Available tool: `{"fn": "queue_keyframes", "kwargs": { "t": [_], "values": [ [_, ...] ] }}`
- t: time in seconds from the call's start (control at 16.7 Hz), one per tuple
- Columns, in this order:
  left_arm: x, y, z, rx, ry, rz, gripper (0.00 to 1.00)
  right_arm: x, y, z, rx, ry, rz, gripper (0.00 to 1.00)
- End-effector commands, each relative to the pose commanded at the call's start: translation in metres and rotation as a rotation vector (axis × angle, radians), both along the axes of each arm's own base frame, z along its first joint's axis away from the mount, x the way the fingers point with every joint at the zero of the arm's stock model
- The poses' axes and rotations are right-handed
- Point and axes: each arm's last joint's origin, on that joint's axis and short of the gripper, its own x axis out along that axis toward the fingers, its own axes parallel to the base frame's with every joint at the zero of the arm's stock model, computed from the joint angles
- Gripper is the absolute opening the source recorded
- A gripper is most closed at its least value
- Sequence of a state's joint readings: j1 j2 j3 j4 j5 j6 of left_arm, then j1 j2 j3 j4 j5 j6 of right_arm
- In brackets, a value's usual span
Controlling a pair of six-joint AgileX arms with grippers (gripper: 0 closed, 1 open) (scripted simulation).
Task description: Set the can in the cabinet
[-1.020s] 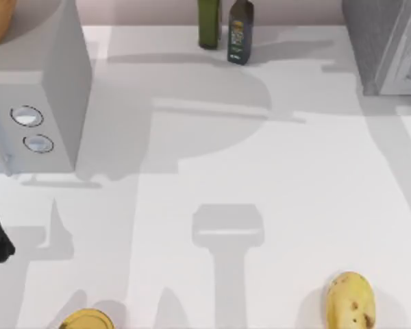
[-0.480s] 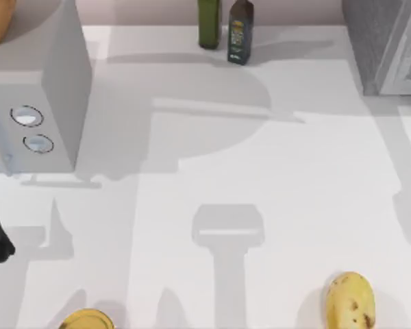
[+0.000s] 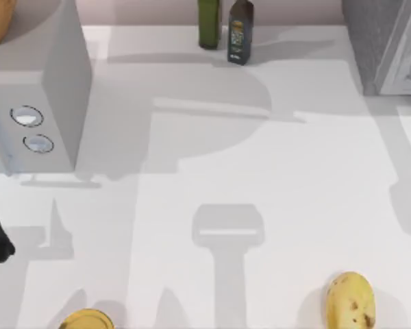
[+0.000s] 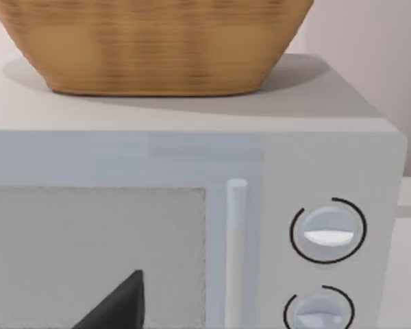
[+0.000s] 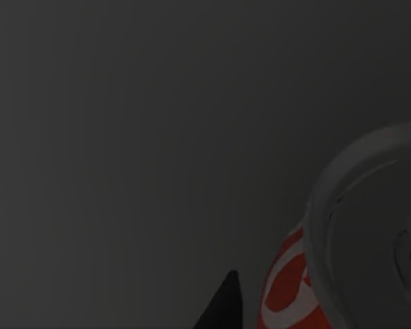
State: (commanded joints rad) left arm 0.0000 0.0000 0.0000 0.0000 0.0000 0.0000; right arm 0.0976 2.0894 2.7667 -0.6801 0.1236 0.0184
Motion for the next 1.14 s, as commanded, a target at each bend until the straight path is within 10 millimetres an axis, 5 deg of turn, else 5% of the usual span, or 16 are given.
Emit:
{"fn": "queue_keyframes", "kwargs": {
  "t": [0.78,1.14],
  "values": [
    [0.0000,0.0000,0.0000,0.000,0.000,0.000,1.00,0.0000,0.0000,0.0000,0.000,0.000,0.000,0.98],
    [0.0000,0.0000,0.0000,0.000,0.000,0.000,1.00,0.0000,0.0000,0.0000,0.000,0.000,0.000,1.00]
  ]
}}
